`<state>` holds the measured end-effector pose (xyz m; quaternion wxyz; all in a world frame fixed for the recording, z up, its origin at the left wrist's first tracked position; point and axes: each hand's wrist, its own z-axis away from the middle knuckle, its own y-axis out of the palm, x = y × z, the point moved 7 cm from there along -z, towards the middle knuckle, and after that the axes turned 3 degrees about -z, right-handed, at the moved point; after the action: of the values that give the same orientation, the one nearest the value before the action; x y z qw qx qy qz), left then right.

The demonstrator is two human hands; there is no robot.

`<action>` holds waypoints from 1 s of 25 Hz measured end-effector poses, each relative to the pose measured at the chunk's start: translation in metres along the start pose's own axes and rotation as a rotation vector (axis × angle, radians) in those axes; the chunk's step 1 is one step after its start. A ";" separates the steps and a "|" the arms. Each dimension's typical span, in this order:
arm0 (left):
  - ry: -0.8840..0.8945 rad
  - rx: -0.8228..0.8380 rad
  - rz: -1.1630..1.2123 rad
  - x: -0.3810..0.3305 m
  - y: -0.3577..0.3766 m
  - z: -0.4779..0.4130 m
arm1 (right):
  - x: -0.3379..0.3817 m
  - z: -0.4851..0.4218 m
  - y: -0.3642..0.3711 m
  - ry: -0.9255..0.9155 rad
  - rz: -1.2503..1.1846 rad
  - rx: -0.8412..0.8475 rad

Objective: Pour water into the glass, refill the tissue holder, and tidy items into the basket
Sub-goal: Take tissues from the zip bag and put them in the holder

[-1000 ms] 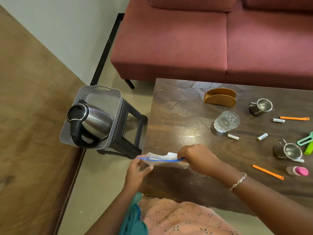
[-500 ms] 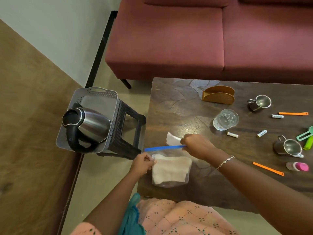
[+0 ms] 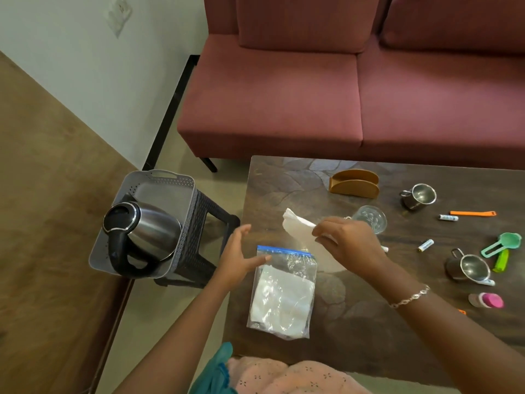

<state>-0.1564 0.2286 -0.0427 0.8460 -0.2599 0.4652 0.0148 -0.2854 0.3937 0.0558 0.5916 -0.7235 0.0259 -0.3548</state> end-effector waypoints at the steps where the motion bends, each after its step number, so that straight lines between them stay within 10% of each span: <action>1: 0.050 0.035 0.030 -0.014 -0.001 0.001 | 0.005 0.002 -0.013 0.008 -0.054 -0.009; 10: 0.030 0.439 0.472 -0.075 0.033 0.026 | -0.019 0.023 -0.057 0.465 -1.230 0.022; 15: -0.210 0.212 0.831 -0.067 0.040 0.033 | -0.045 0.054 -0.028 0.642 -1.256 0.280; 25: -0.278 0.072 0.991 -0.076 0.041 0.041 | -0.052 0.076 -0.007 0.761 -1.304 0.275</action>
<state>-0.1787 0.2996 0.0180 0.7997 0.0255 0.4158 0.4323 -0.2857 0.4827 0.0334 0.2978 -0.3403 -0.2486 -0.8566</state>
